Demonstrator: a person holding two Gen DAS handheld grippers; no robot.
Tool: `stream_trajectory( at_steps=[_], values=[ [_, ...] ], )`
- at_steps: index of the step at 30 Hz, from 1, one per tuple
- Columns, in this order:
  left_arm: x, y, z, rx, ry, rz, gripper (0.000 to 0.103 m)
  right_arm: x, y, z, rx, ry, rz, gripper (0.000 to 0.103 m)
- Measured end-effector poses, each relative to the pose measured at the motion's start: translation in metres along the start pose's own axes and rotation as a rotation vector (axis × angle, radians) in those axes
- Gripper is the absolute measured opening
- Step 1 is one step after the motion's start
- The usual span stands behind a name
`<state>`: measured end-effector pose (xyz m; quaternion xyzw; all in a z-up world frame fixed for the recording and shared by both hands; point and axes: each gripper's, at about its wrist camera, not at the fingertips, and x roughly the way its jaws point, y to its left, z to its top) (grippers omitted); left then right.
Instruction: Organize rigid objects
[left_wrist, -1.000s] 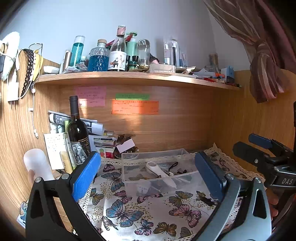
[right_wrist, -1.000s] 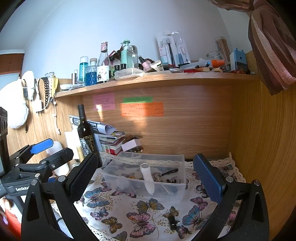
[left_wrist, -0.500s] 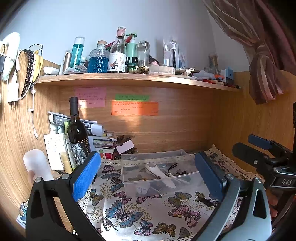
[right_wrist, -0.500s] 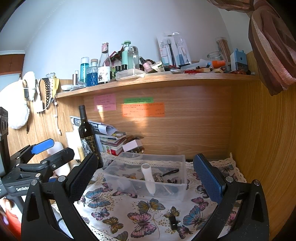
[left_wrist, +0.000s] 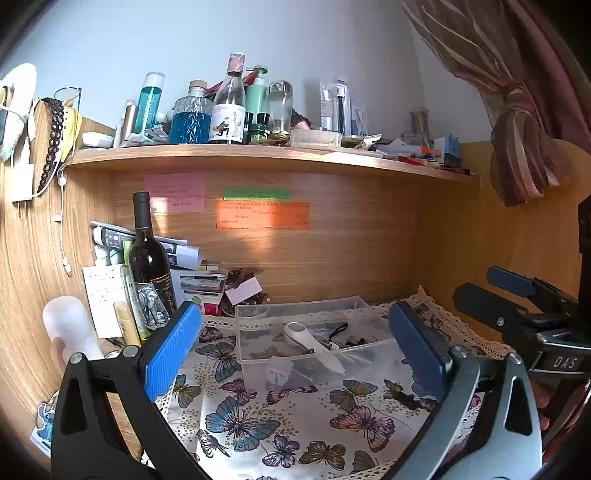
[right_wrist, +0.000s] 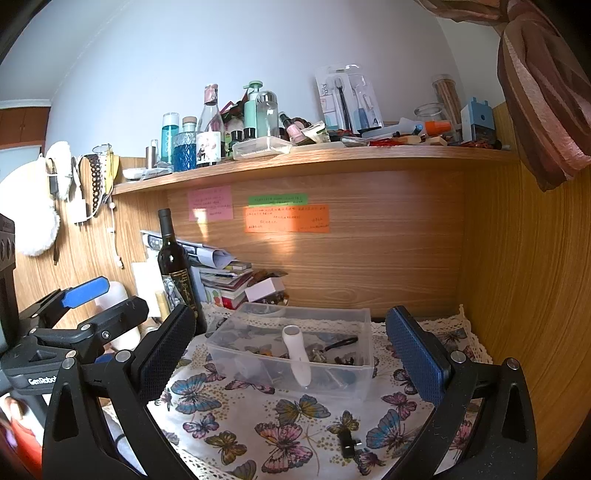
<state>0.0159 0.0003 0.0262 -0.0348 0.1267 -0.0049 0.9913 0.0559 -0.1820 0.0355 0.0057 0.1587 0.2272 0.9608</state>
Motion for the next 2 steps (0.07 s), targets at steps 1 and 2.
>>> stream_trajectory(
  at_steps=[1,2],
  values=[
    [0.0002,0.0001,0.0,-0.001,0.001,-0.001,0.103,0.0001,0.0004,-0.0001,0.001,0.001,-0.001,0.103],
    [0.0004,0.0002,0.0001,-0.003,0.002,0.0,0.103,0.0001,0.0003,-0.0001,0.0,0.002,0.0,0.103]
  ],
)
